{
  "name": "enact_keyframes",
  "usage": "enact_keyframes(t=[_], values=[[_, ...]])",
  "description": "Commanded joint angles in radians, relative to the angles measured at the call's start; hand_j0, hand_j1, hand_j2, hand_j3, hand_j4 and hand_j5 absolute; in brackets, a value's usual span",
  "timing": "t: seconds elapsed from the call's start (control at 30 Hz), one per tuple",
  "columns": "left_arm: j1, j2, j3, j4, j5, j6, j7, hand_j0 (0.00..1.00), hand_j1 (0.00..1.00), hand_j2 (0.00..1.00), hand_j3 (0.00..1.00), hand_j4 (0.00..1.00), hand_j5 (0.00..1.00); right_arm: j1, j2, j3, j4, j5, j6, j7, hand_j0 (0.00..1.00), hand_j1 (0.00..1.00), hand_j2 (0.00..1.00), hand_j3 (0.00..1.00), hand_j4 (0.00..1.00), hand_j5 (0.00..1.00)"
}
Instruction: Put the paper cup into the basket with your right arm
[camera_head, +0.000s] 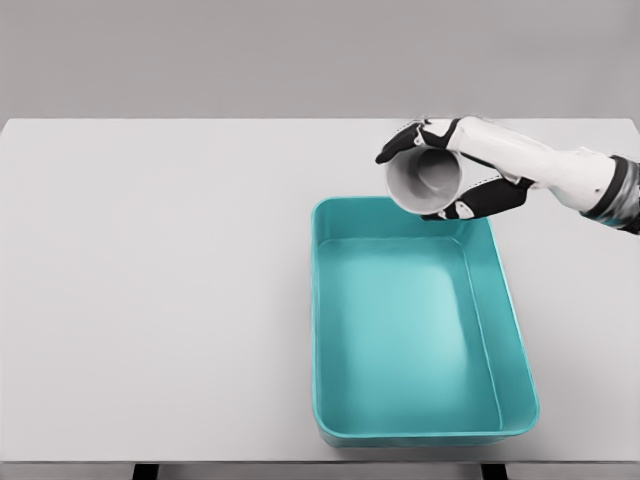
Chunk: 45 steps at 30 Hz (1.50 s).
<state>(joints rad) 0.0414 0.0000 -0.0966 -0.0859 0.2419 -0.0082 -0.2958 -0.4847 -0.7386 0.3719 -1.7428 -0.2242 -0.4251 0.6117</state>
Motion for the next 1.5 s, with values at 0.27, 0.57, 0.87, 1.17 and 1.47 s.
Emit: enact_keyframes(t=[0.27, 0.57, 0.87, 1.17, 1.47], values=[[0.000, 0.000, 0.000, 0.000, 0.000, 0.001, 0.000, 1.00, 1.00, 1.00, 1.00, 1.00, 1.00, 0.020, -0.030, 0.107, -0.011, 0.062, -0.186, -0.001, 0.76, 0.76, 0.76, 0.76, 0.76, 0.76], [0.000, 0.000, 0.000, 0.000, 0.000, 0.001, 0.000, 1.00, 1.00, 1.00, 1.00, 1.00, 1.00, 0.074, -0.059, 0.159, -0.011, 0.120, -0.186, -0.001, 0.77, 0.77, 0.77, 0.77, 0.77, 0.77], [0.000, 0.000, 0.000, 0.000, 0.000, 0.001, 0.000, 1.00, 1.00, 1.00, 1.00, 1.00, 1.00, 0.074, -0.061, 0.162, -0.011, 0.132, -0.186, -0.001, 1.00, 1.00, 1.00, 1.00, 1.00, 1.00], [0.000, 0.000, 0.000, 0.000, 0.000, 0.001, 0.000, 1.00, 1.00, 1.00, 1.00, 1.00, 1.00, 0.074, -0.099, 0.107, -0.011, 0.135, -0.186, -0.001, 1.00, 1.00, 1.00, 1.00, 1.00, 1.00], [0.000, 0.000, -0.003, 0.000, 0.000, 0.001, 0.000, 1.00, 1.00, 1.00, 1.00, 1.00, 1.00, 0.189, -0.096, -0.189, 0.022, -0.144, -0.186, -0.001, 1.00, 1.00, 1.00, 1.00, 1.00, 1.00]])
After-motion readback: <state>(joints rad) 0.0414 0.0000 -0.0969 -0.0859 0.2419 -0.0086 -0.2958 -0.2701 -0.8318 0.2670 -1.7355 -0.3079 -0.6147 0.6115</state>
